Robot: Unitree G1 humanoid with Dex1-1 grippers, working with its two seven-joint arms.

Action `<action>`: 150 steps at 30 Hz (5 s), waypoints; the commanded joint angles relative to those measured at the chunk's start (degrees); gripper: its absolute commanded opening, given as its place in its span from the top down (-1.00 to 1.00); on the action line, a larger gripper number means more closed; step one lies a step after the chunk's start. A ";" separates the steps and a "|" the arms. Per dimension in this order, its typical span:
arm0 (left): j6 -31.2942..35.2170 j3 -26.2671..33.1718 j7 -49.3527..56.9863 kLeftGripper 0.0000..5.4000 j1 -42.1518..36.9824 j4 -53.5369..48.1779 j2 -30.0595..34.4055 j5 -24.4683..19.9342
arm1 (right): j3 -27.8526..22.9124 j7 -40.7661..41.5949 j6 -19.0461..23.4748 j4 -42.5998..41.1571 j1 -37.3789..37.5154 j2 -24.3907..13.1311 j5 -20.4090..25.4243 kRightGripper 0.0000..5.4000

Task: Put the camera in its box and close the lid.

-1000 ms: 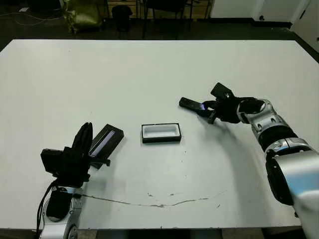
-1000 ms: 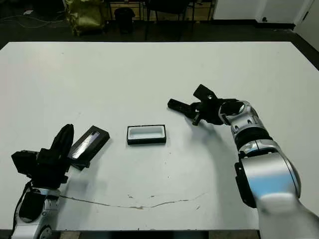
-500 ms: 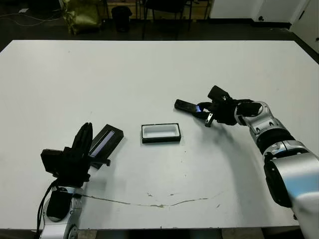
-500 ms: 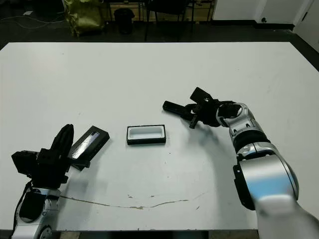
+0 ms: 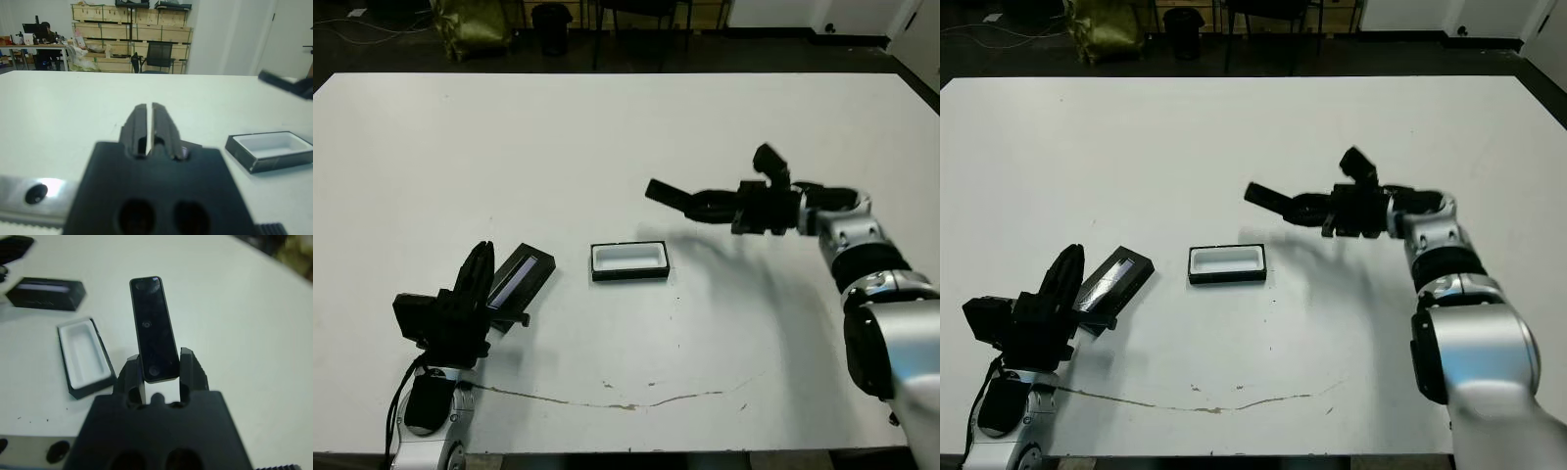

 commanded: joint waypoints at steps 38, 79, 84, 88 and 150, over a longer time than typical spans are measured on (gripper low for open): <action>1.25 -0.25 0.37 1.00 0.54 0.33 0.43 0.71 | 19.74 6.61 23.18 -27.22 3.32 1.61 -3.09 0.86; 0.96 0.10 -0.11 1.00 1.69 0.34 0.48 -0.93 | 22.69 4.98 21.61 -27.29 3.23 -1.08 -7.29 0.86; 1.20 0.13 0.27 1.00 1.87 0.03 0.56 -0.39 | 23.19 4.83 20.83 -27.19 3.28 -0.61 -7.62 0.86; 1.06 0.16 0.17 1.00 1.82 0.25 0.44 -0.60 | 23.65 4.58 21.07 -27.18 3.25 -0.29 -7.93 0.86; 1.54 -0.31 2.12 1.00 3.00 -0.50 -0.44 -0.12 | 31.24 6.97 17.65 -28.04 3.06 6.45 -11.11 0.86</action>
